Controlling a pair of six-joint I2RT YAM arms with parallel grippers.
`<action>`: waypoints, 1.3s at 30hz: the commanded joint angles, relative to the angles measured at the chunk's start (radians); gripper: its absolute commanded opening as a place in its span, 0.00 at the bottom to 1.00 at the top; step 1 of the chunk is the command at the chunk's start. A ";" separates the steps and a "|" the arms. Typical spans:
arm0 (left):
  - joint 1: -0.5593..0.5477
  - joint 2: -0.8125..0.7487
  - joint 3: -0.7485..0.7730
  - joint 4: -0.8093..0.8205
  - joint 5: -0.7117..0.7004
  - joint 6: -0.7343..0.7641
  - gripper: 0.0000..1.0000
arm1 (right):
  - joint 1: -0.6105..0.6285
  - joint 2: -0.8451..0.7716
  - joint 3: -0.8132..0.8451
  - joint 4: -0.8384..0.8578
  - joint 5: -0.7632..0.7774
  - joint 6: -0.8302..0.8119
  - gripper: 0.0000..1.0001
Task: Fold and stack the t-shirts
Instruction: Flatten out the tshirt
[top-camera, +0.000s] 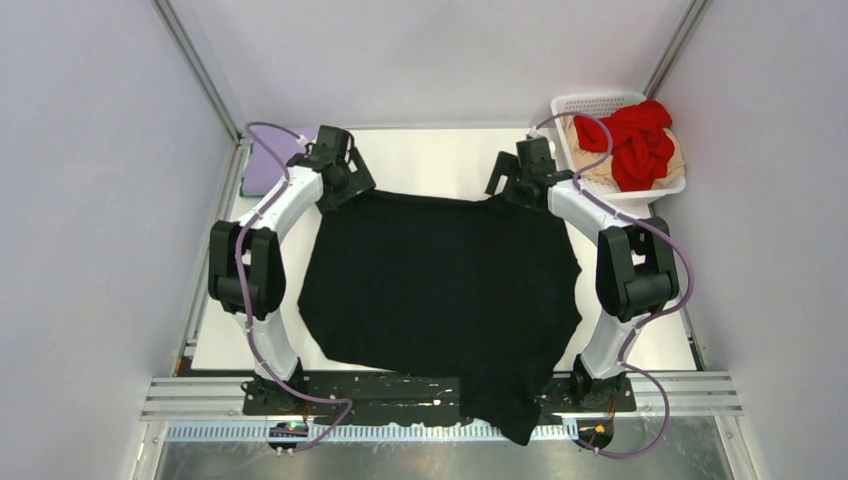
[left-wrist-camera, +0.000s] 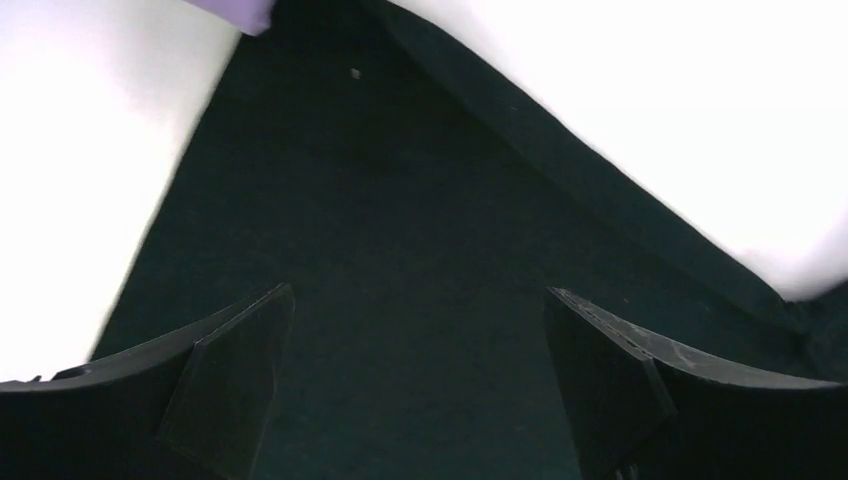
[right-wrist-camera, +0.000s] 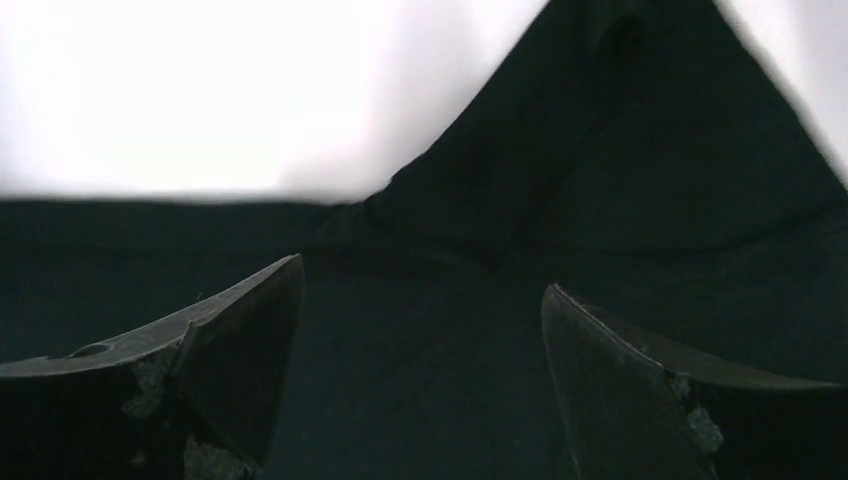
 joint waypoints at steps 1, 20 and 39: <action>-0.001 -0.028 -0.067 0.184 0.129 -0.024 0.99 | 0.025 -0.048 -0.092 0.124 -0.082 0.062 0.95; 0.015 0.127 -0.047 0.315 0.269 -0.117 1.00 | 0.027 0.323 0.202 0.220 -0.032 0.270 0.96; 0.035 0.300 0.144 0.324 0.218 -0.277 1.00 | 0.015 0.290 0.345 0.447 -0.141 0.126 0.95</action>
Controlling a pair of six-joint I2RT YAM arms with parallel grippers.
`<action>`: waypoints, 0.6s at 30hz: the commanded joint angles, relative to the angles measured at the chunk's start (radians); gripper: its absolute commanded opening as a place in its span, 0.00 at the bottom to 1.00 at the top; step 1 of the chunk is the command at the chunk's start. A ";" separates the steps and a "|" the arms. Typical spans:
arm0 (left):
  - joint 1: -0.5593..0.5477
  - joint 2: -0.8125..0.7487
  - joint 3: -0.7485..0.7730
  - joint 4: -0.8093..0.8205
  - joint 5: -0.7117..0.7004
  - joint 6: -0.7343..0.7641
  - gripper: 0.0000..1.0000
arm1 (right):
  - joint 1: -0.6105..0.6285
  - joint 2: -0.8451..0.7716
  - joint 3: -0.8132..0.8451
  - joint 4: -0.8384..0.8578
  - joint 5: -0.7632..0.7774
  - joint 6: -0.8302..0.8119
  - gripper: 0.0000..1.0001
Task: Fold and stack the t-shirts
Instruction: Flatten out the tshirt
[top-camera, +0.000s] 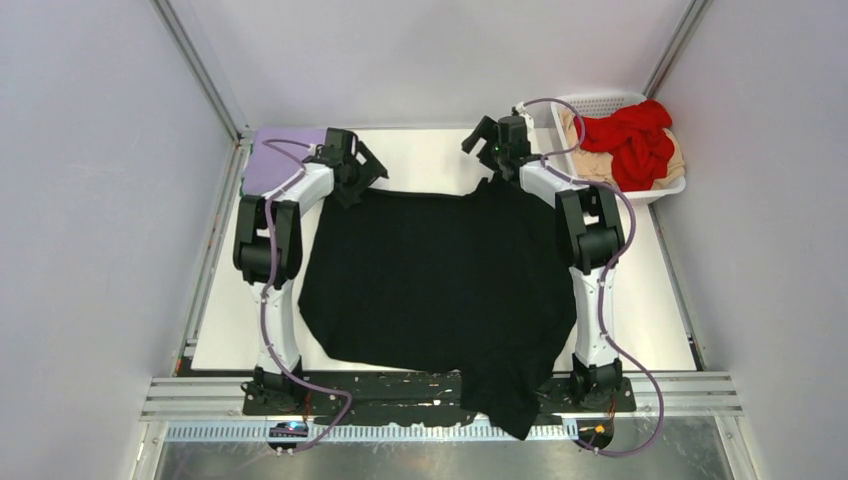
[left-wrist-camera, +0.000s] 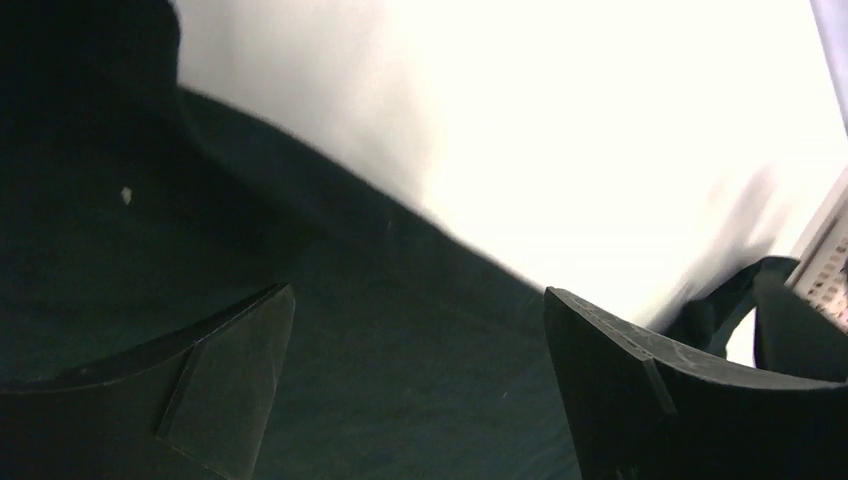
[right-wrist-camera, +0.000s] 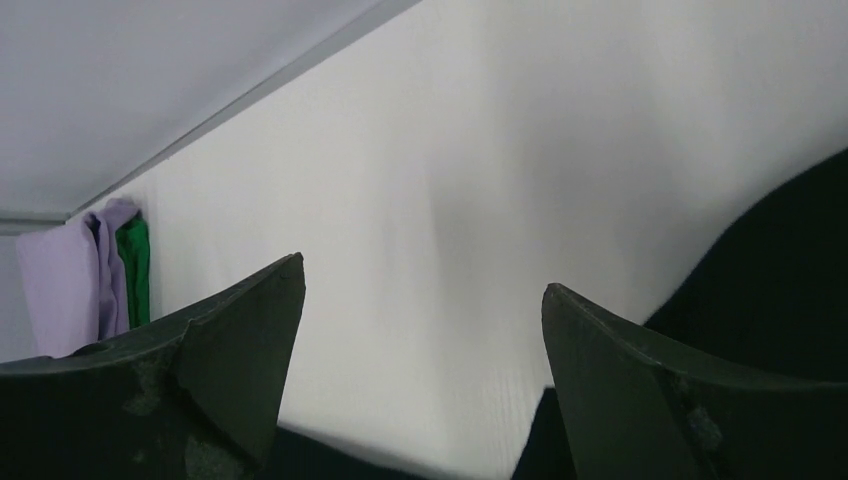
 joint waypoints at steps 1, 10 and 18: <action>0.008 0.075 0.113 0.031 -0.034 -0.091 1.00 | -0.012 -0.220 -0.138 0.075 -0.045 -0.112 0.95; 0.025 0.226 0.412 -0.001 -0.078 -0.190 1.00 | -0.051 -0.558 -0.493 0.033 -0.052 -0.242 0.96; 0.025 0.216 0.546 -0.284 -0.085 -0.041 1.00 | -0.051 -0.731 -0.688 -0.164 0.061 -0.262 0.95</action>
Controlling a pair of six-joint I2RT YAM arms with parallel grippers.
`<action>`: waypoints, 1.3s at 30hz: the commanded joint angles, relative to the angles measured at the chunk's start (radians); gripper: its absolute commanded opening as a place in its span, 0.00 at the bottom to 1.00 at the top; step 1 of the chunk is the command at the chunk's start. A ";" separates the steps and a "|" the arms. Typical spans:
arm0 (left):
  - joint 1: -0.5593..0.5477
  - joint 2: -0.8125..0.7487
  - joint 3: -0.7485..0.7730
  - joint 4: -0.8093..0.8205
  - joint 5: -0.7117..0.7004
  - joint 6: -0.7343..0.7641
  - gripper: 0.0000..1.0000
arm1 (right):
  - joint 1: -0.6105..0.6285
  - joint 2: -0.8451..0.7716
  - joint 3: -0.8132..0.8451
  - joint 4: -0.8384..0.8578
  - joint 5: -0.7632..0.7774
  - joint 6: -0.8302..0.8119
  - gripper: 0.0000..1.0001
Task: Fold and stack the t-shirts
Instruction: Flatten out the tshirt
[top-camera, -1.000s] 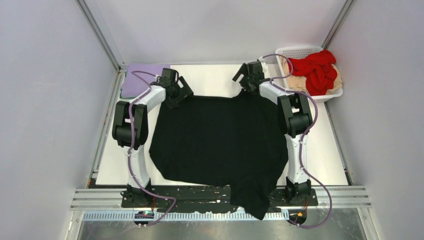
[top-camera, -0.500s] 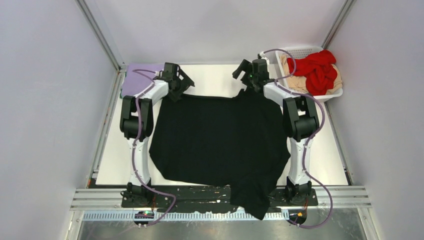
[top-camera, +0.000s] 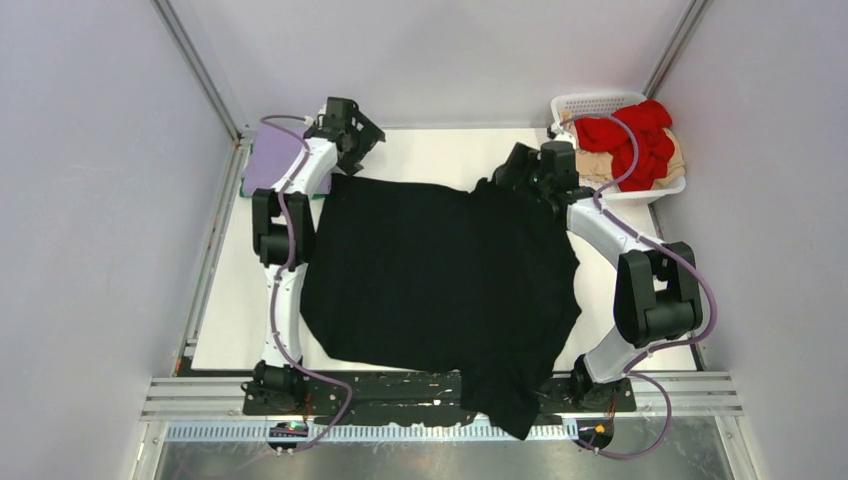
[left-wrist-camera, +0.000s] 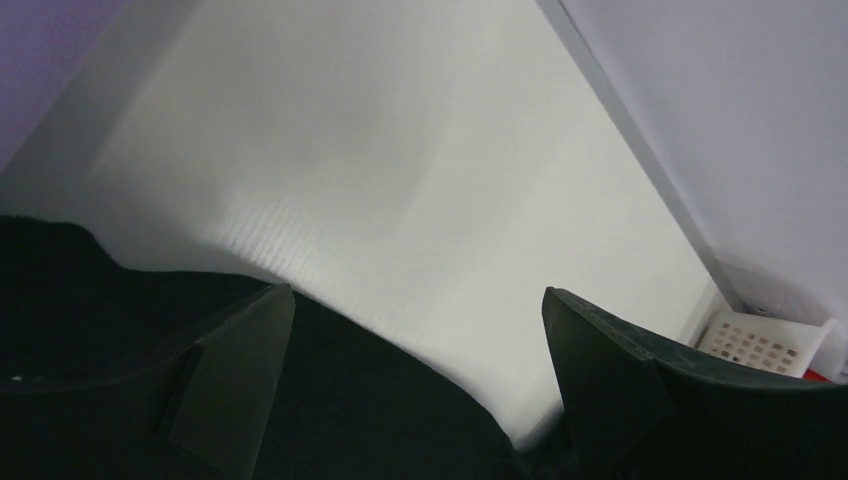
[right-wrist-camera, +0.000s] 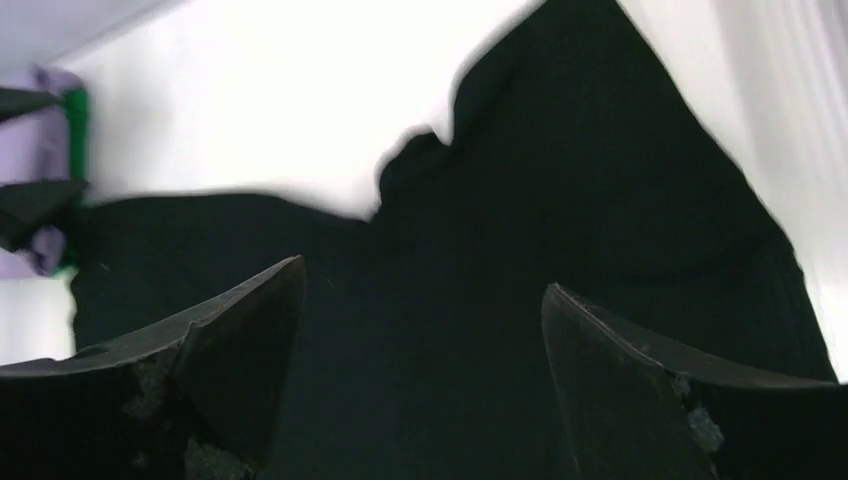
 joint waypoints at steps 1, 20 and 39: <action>0.006 -0.113 -0.032 -0.153 0.008 0.119 1.00 | 0.005 -0.088 -0.078 -0.143 0.059 -0.027 0.95; -0.137 -0.580 -0.883 0.030 0.129 0.340 1.00 | 0.002 0.070 -0.062 -0.438 0.062 -0.038 0.95; -0.067 -0.202 -0.433 -0.163 0.231 0.254 1.00 | -0.105 0.472 0.430 -0.520 -0.026 0.000 0.96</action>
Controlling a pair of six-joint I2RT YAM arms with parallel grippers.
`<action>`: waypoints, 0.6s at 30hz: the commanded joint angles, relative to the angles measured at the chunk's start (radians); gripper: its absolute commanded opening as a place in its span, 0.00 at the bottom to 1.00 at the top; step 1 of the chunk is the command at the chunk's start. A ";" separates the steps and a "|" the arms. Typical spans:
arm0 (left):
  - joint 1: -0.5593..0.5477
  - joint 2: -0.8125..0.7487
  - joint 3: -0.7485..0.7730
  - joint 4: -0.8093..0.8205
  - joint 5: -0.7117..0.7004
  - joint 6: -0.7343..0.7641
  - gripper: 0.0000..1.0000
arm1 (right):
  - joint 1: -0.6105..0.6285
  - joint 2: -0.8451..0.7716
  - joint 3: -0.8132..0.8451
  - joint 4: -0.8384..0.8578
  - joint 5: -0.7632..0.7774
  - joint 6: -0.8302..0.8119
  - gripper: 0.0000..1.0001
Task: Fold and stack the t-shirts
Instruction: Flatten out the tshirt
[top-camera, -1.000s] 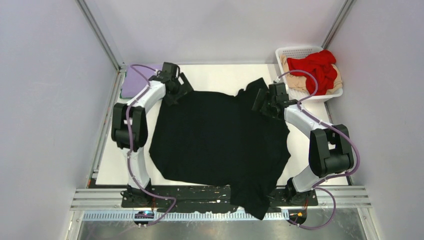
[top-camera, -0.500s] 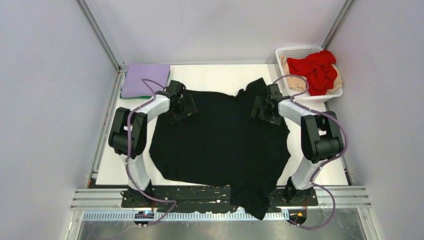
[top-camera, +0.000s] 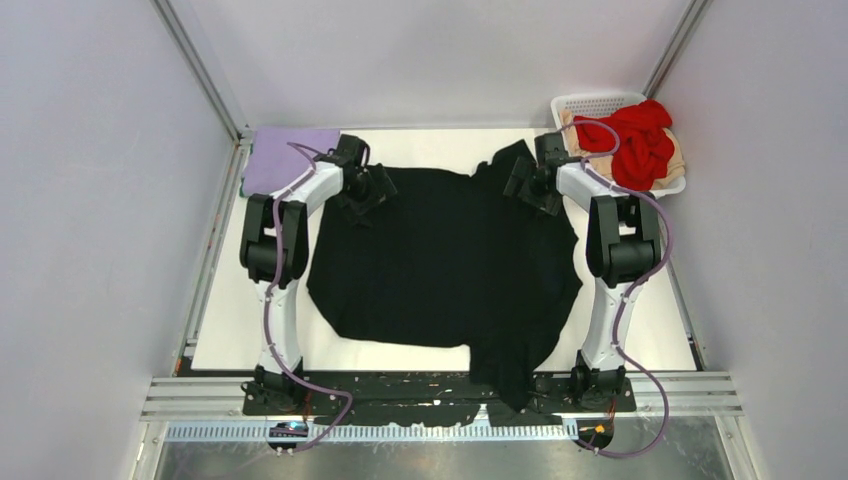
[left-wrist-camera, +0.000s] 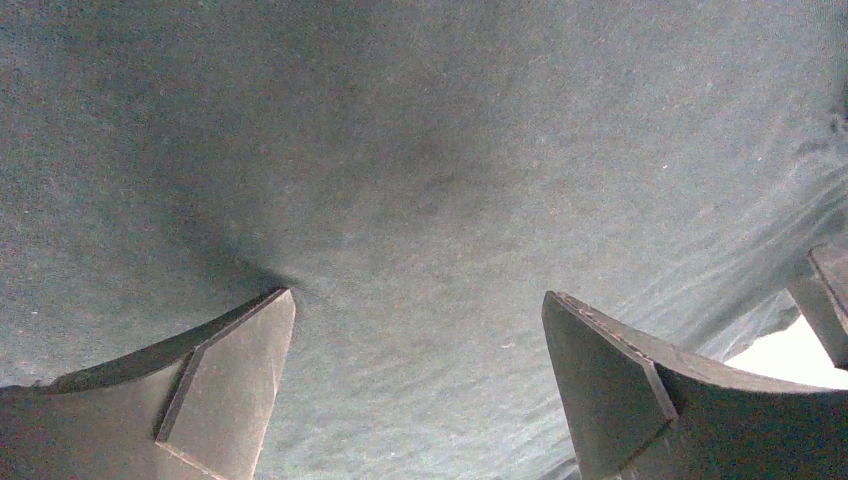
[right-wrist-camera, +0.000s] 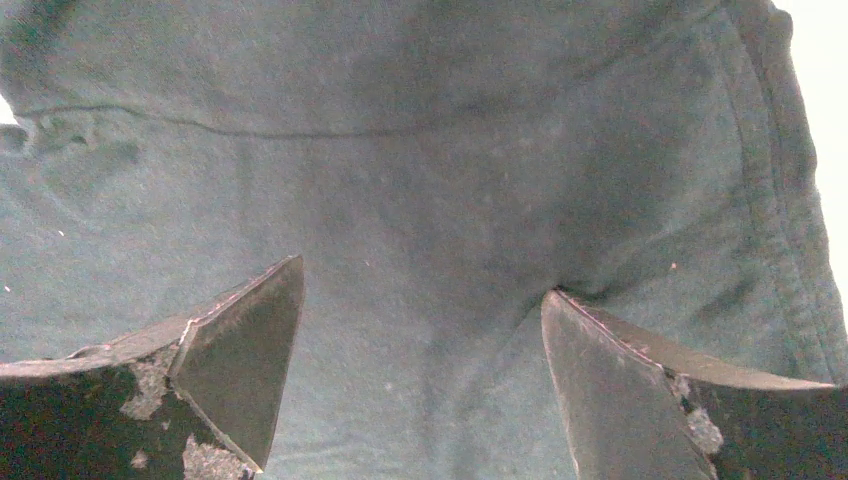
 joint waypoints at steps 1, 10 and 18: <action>0.006 0.074 0.097 -0.026 0.014 -0.008 1.00 | -0.017 0.120 0.173 -0.043 -0.005 0.002 0.96; 0.004 0.023 0.156 -0.063 -0.014 0.043 1.00 | -0.019 0.142 0.338 -0.065 0.049 -0.029 0.96; -0.047 -0.330 -0.202 -0.019 -0.063 0.131 1.00 | 0.009 -0.284 -0.084 0.085 0.092 -0.022 0.95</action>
